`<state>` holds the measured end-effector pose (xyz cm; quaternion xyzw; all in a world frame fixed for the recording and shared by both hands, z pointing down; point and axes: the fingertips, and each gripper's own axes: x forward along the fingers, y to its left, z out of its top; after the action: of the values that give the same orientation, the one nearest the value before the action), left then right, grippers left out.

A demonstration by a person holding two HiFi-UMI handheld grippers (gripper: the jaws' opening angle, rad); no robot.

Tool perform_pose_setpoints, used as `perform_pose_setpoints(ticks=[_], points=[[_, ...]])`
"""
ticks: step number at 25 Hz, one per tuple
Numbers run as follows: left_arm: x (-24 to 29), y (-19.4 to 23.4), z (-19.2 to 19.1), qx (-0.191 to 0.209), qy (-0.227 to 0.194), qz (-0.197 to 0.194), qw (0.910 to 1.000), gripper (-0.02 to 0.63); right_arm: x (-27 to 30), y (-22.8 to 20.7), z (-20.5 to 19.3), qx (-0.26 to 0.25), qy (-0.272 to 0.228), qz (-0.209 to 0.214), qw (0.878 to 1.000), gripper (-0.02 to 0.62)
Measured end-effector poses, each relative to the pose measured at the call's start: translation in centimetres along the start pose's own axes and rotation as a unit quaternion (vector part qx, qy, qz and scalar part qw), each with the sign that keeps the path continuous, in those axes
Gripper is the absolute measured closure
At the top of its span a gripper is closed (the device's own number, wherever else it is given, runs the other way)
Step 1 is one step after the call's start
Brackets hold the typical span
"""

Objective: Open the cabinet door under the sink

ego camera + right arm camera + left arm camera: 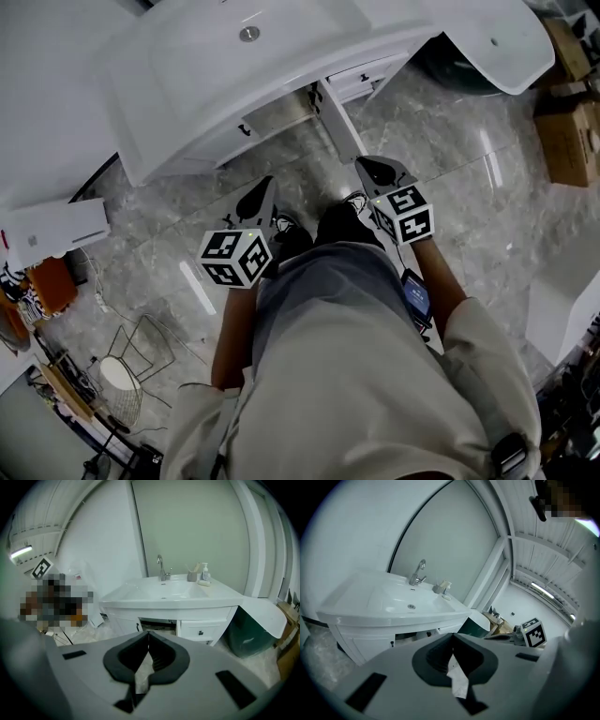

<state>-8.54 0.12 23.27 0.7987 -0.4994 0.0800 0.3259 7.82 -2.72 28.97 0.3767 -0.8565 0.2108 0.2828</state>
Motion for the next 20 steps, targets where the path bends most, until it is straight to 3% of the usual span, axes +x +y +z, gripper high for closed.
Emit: perform_pose_setpoints(ticks=[8, 20], points=[[-4.3, 1.6, 1.4, -0.019, -0.037, 0.01, 0.9991, 0.606, -2.2, 3.5, 3.8, 0.011, -0.037, 0.011, 0.999, 0.583], [-8.6, 0.4, 5.1, 0.003, -0.095, -0.011, 0.9954, 0.607, -5.7, 8.8, 8.7, -0.039, -0.088, 0.038, 0.995, 0.583]])
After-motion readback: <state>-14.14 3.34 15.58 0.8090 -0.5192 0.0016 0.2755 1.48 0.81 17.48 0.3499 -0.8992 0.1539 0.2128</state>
